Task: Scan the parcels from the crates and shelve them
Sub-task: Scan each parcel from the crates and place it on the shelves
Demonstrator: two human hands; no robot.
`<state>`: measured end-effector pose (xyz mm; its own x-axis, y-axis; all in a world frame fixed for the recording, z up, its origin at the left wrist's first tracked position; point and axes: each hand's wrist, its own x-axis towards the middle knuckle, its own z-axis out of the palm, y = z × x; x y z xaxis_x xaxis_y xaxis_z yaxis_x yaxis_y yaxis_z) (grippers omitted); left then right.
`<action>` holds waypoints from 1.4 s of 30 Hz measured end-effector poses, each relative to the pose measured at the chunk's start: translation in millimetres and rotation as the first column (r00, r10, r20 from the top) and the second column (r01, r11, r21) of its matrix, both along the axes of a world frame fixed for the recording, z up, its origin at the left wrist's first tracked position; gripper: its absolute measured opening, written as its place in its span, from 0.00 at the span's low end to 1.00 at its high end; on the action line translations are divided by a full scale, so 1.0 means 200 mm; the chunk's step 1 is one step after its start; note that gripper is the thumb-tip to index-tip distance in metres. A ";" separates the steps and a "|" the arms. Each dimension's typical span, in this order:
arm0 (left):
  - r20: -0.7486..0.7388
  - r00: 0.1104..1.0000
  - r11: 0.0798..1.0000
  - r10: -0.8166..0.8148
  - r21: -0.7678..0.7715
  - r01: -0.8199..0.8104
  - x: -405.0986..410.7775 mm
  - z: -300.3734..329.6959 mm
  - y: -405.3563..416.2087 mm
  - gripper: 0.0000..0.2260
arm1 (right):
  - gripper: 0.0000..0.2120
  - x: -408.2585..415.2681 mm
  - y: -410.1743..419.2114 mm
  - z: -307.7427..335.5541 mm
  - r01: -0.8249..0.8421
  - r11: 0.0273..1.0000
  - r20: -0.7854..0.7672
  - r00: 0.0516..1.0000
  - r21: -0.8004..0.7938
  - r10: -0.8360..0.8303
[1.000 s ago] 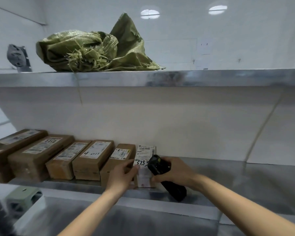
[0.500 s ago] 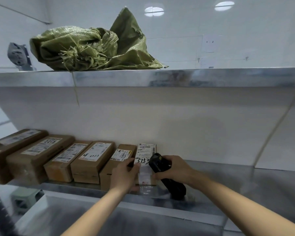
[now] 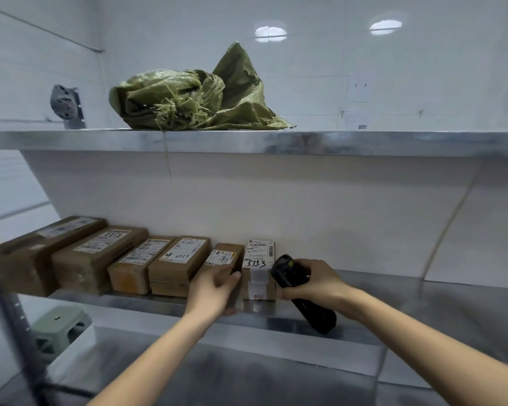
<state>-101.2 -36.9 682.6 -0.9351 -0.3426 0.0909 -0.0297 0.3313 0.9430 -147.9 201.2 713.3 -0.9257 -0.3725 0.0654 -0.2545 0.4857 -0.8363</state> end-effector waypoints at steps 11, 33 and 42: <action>-0.076 0.985 0.981 0.155 -0.101 -0.163 0.89 0.00 -0.74 0.15 | 0.18 0.71 -0.70 0.13 -0.163 0.981 -0.089 0.981 0.108 0.173; 0.272 0.493 0.535 0.826 -0.107 -0.838 3.00 -1.03 -2.43 0.19 | 0.38 2.06 -3.08 -0.93 -0.788 0.552 0.219 0.610 0.272 0.762; 0.516 0.359 0.478 0.778 -0.113 -0.871 3.09 -1.93 -2.61 0.22 | 0.37 2.14 -3.47 -1.88 -0.847 0.389 0.475 0.526 0.362 0.705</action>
<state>517.3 -559.4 296.1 -0.0680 -0.9280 -0.3663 -0.6147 -0.2502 0.7480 280.7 -492.6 337.6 -0.1668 -0.8363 -0.5223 -0.6044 0.5053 -0.6160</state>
